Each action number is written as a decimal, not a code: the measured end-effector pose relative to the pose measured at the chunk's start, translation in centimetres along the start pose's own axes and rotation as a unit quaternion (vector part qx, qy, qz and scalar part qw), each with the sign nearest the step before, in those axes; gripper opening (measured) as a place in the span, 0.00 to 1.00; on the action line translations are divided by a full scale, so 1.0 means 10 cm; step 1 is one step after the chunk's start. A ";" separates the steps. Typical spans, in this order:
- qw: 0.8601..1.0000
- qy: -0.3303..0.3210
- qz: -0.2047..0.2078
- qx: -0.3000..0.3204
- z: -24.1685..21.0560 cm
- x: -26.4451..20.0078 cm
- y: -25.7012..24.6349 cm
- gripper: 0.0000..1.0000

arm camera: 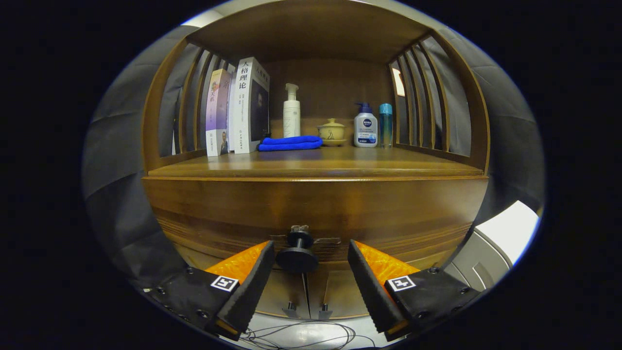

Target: Pull open the drawer, take out the items inside it, and place them on the countertop above the cabinet.

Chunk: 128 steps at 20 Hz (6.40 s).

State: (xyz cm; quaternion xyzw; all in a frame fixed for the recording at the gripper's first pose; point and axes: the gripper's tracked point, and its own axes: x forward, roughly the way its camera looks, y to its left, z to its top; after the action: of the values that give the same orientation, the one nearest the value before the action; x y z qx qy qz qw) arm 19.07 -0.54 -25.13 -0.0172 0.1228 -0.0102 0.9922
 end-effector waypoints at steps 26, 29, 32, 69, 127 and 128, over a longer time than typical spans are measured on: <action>1.000 0.017 -0.002 -0.014 -0.17 -0.02 0.05 0.23; 1.000 0.018 -0.001 -0.017 -0.21 -0.14 0.03 0.23; 1.000 0.017 0.002 -0.024 -0.25 -0.26 0.02 0.23; 0.997 0.036 0.030 -0.057 -0.39 -0.69 0.04 0.23; 0.938 0.341 0.068 -0.017 0.29 0.84 -0.10 0.73; 0.933 0.352 0.073 -0.013 0.26 0.83 -0.08 0.69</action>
State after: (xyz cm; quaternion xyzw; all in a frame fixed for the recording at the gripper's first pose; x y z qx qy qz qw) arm 27.77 -1.47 -24.64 -0.0160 0.4647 0.0580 0.8834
